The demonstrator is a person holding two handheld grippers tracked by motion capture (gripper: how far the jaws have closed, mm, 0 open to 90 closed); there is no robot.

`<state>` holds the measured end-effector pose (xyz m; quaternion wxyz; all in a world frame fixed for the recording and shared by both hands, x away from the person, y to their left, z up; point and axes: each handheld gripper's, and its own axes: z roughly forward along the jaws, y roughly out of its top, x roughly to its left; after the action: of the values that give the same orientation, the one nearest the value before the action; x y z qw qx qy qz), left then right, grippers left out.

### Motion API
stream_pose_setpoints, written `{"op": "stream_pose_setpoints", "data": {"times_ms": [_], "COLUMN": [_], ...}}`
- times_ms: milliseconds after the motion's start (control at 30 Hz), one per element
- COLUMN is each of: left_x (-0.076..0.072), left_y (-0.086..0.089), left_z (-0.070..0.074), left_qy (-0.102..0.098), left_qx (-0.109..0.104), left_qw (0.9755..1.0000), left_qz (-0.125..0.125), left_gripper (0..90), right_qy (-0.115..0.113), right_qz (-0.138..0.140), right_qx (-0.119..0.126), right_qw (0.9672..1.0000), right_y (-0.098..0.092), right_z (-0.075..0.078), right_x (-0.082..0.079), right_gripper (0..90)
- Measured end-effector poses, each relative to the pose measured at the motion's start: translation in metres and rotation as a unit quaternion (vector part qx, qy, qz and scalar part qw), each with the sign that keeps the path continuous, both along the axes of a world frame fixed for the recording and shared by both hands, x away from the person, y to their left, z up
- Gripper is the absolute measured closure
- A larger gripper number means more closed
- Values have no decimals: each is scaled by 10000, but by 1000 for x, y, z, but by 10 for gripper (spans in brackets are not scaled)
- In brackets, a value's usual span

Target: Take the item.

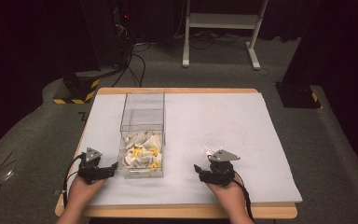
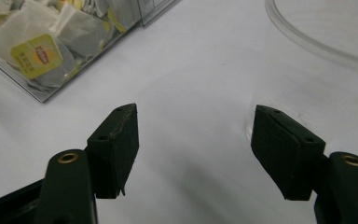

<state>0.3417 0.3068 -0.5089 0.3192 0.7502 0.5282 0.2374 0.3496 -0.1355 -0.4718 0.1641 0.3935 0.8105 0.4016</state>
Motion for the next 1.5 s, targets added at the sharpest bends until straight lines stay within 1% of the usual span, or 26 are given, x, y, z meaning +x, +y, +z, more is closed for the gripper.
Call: {"op": "stream_pose_setpoints", "data": {"times_ms": [100,300,467,533,667,800,833,933,1000,1067,1167,1200,1400,1500], "left_x": [0,0,0,0,0,0,0,0,0,0,0,0,0,0], "left_y": [0,0,0,0,0,0,0,0,0,0,0,0,0,0], "left_z": [0,0,0,0,0,0,0,0,0,0,0,0,0,0], "left_qy": [2,4,5,3,3,3,8,3,3,6,9,4,-4,3], "left_qx": [-13,-17,-19,-15,-15,-16,-18,-17,-17,-20,-19,-17,5,-17], "left_qw": [10000,10000,10000,10000,10000,10000,10000,10000,10000,10000,10000,10000,10000,10000], "left_qz": [9,12,14,11,11,12,7,11,12,8,6,11,0,11], "left_gripper": [161,161,161,160,161,161,161,161,161,161,161,161,161,161], "right_qy": [-31,-94,-137,-121,-114,-133,-161,-185,-150,-193,-210,-196,-200,-290], "right_qz": [49,67,108,125,125,172,235,269,282,317,358,388,455,495], "right_qx": [26,123,146,243,276,270,232,183,187,155,213,242,279,314], "right_qw": [10000,9999,9997,9996,9995,9994,9993,9993,9993,9992,9989,9988,9984,9979], "right_y": [4,10,15,18,21,24,27,30,34,37,39,43,51,58], "right_z": [9,19,22,23,25,27,29,30,33,35,38,41,48,54], "right_x": [0,1,1,2,2,3,3,4,4,4,4,4,6,6], "right_gripper": [327,320,321,319,316,314,319,321,334,336,328,321,303,292]}}
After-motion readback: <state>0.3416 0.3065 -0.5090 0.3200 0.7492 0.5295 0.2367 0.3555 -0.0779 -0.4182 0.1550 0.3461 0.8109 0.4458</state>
